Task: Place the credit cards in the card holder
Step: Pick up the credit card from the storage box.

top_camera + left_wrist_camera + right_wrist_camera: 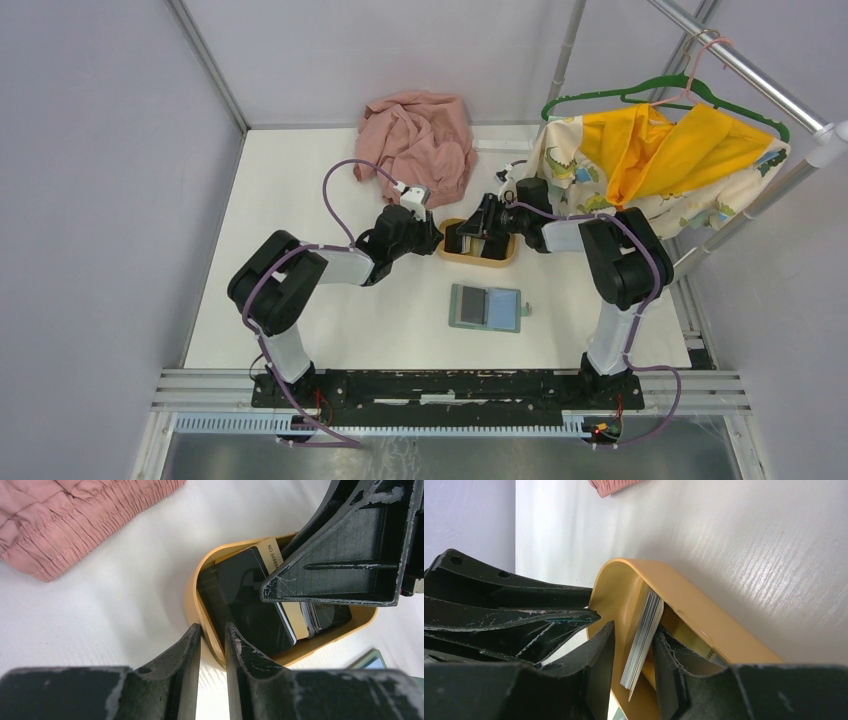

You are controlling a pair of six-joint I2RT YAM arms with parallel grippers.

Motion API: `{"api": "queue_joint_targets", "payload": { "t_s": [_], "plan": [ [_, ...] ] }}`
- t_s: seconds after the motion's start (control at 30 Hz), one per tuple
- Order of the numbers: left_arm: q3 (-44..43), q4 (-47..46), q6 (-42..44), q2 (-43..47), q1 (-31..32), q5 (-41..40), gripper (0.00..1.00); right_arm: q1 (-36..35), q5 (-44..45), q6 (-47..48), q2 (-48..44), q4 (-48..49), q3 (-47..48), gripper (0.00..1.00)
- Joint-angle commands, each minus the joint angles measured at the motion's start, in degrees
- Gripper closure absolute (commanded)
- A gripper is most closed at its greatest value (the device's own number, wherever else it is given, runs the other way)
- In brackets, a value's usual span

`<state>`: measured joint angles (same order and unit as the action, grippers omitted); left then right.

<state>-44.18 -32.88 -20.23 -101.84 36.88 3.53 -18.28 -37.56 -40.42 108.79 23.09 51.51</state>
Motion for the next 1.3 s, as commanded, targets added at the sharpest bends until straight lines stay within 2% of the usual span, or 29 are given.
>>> {"api": "queue_joint_targets", "payload": {
  "t_s": [0.0, 0.47, 0.63, 0.93, 1.17, 1.27],
  "plan": [
    [-0.20, -3.50, 2.12, 1.33, 0.43, 0.05, 0.69, 0.71, -1.13, 0.66, -3.50, 2.05, 1.33, 0.62],
    [0.09, -3.46, 2.21, 1.75, 0.40, -0.29, 0.69, 1.77, -0.46, 1.85, -4.11, 1.15, 0.61, 0.69],
    [-0.03, -3.46, 2.19, 1.56, 0.34, -0.02, 0.69, 2.11, 0.59, 3.58, -4.51, -0.66, 0.96, 0.76],
    [0.06, -3.50, 2.19, 1.71, 0.43, -0.21, 0.69, 2.53, 3.20, 8.13, -4.77, -4.27, 1.98, 0.95],
    [1.59, -5.76, 2.04, 2.87, 0.40, -0.29, 0.69, 4.01, 4.28, 13.91, -9.01, -7.86, 2.72, 0.99],
    [3.05, -7.94, 1.85, 3.90, 0.43, 0.02, 0.65, 4.37, 4.16, 16.22, -10.88, -8.61, 2.77, 1.00]
  ]
}}
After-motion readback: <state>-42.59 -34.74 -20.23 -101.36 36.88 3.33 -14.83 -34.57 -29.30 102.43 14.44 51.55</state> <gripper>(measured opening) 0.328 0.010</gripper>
